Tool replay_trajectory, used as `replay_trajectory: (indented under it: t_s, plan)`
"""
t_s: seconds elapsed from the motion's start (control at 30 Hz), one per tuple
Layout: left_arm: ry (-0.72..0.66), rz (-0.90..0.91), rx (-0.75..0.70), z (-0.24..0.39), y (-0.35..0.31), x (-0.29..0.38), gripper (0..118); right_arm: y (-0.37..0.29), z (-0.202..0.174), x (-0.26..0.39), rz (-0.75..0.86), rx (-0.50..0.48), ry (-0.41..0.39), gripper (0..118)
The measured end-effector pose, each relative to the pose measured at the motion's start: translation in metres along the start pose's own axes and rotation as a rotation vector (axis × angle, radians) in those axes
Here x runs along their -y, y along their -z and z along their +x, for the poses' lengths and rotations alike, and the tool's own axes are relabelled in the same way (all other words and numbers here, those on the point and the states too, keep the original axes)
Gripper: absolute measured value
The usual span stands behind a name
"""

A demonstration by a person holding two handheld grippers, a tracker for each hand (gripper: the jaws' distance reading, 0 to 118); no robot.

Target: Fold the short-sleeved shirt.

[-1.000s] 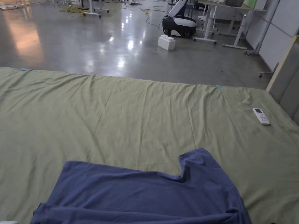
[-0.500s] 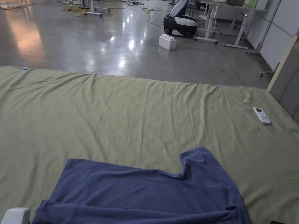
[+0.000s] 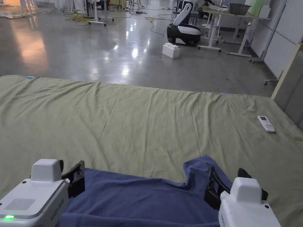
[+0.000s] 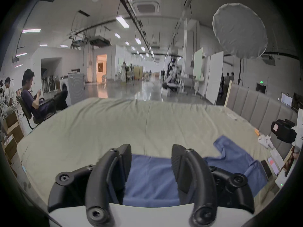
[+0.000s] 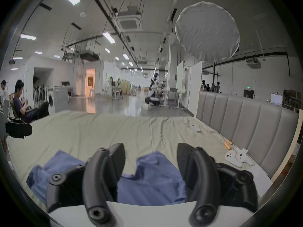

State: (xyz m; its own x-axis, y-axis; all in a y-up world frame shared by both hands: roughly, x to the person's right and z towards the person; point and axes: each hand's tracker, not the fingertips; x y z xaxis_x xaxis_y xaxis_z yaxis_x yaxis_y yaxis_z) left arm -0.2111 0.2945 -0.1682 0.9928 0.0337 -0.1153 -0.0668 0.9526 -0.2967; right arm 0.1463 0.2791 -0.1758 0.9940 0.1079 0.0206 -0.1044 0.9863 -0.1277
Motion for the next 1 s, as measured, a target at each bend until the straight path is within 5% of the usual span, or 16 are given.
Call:
replay_trajectory:
  t_s: [0.07,0.13,0.23,0.63,1.0]
  plan:
    - [0.032,0.039,-0.009,0.01,-0.004,-0.004,12,0.001,-0.005,-0.005,0.044,-0.001,0.004,38]
    - [0.075,0.05,-0.042,0.004,0.009,0.003,5,0.001,-0.01,-0.01,0.081,0.013,-0.02,11]
    - [0.063,0.069,-0.031,0.001,0.011,0.003,1,0.001,-0.014,-0.015,0.117,0.017,-0.027,1]
    - [0.083,0.097,-0.048,-0.022,0.03,0.013,1,0.019,-0.016,-0.014,0.053,-0.015,-0.014,1]
    - [0.016,-0.298,0.004,-0.078,0.145,0.027,1,0.044,-0.006,0.009,-0.056,-0.015,-0.042,1]
